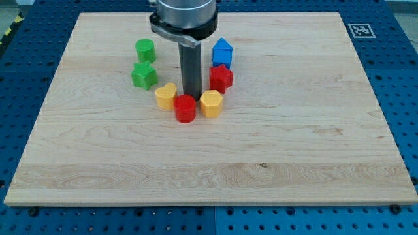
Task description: Push the red star left a bit
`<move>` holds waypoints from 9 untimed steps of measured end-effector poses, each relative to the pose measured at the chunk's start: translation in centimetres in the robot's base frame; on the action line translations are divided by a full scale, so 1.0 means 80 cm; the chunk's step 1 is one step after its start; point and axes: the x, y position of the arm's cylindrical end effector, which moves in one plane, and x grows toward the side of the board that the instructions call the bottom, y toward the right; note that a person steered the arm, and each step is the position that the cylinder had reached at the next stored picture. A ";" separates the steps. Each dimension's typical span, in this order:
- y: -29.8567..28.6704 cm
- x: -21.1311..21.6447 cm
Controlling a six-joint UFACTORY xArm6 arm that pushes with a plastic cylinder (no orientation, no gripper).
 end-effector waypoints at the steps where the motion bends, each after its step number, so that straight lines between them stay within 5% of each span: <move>1: -0.011 -0.008; 6: -0.008 -0.265; 7: 0.063 -0.241; 9: 0.136 -0.083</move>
